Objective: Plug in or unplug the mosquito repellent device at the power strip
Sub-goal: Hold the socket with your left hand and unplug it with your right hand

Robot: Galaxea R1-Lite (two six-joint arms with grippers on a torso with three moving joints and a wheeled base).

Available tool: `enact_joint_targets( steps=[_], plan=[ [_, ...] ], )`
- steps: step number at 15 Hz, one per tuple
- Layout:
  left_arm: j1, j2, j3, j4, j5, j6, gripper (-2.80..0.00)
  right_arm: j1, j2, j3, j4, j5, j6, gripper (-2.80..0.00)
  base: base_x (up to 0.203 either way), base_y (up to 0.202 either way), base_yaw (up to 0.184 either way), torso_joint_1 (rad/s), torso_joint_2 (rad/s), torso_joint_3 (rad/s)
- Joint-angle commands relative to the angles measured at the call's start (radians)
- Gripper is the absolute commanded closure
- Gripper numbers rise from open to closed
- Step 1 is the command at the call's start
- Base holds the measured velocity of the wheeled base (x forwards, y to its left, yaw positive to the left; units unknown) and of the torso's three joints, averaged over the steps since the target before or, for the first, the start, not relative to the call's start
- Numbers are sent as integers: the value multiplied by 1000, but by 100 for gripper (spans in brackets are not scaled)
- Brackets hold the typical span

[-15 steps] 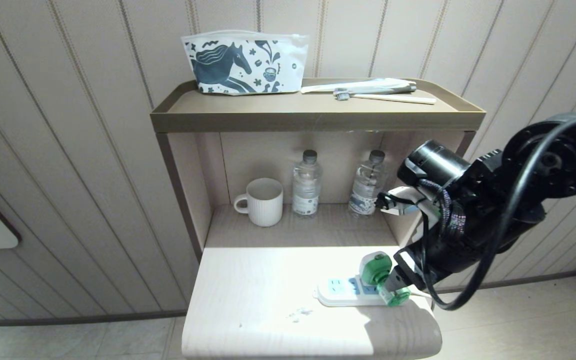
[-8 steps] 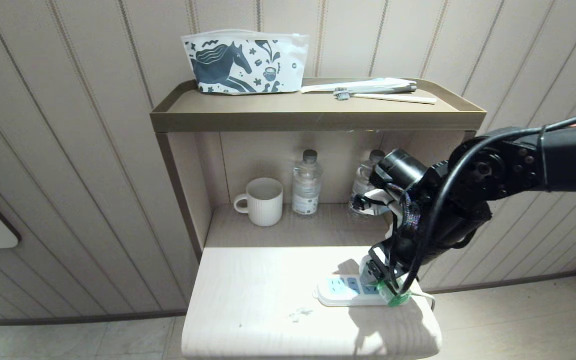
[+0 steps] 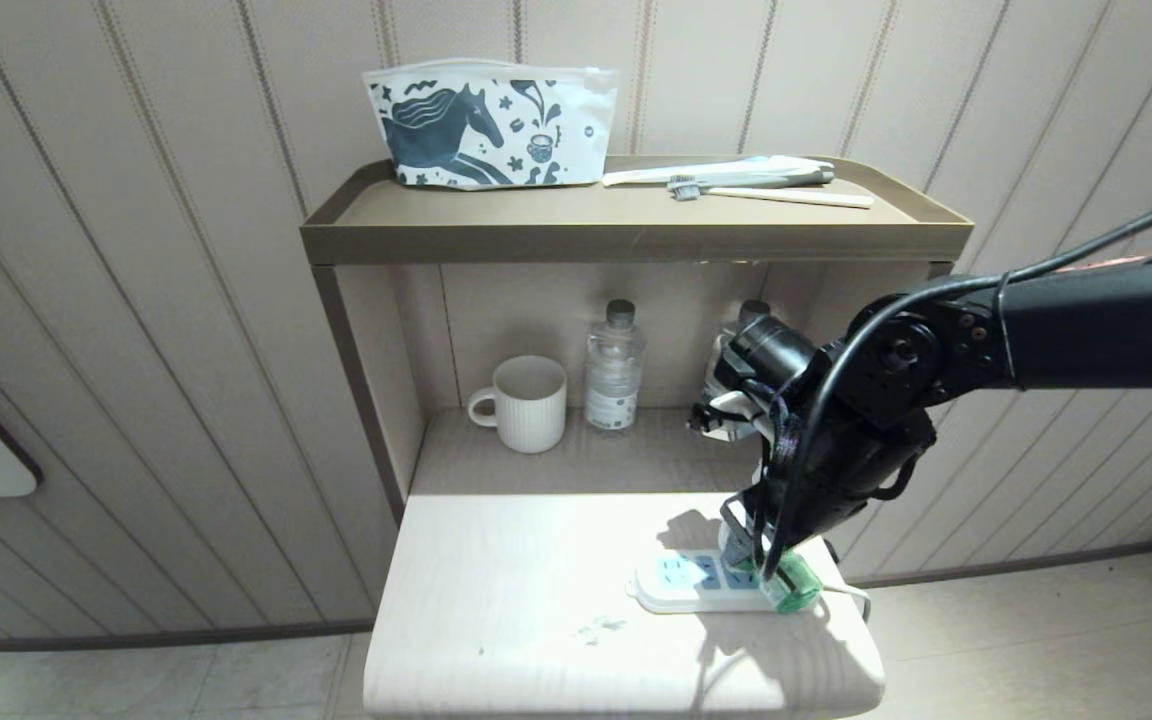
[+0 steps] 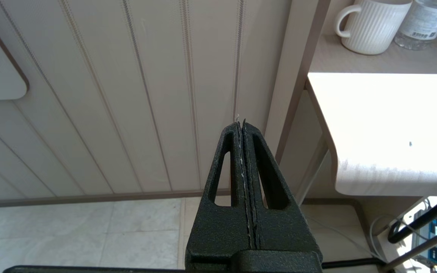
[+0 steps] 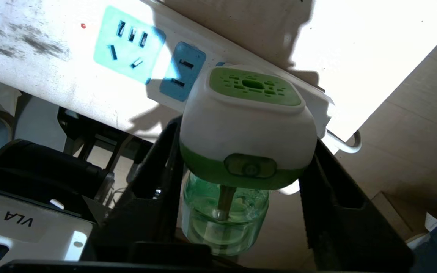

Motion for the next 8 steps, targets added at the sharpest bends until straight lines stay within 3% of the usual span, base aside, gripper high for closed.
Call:
enact_joint_targets(
  steps=[1, 6, 8],
  plan=[
    [0, 2, 0, 0, 0, 0, 0, -3, 8, 3, 5, 0, -1, 0, 0, 0, 0, 0, 0, 0],
    [1, 0, -9, -1, 0, 14, 0, 4, 8, 12, 5, 1, -1, 0, 0, 0, 0, 0, 0, 0],
    [0, 18, -123, 15, -8, 9, 0, 7, 2, 8, 5, 1, -1, 0, 0, 0, 0, 0, 0, 0]
  ],
)
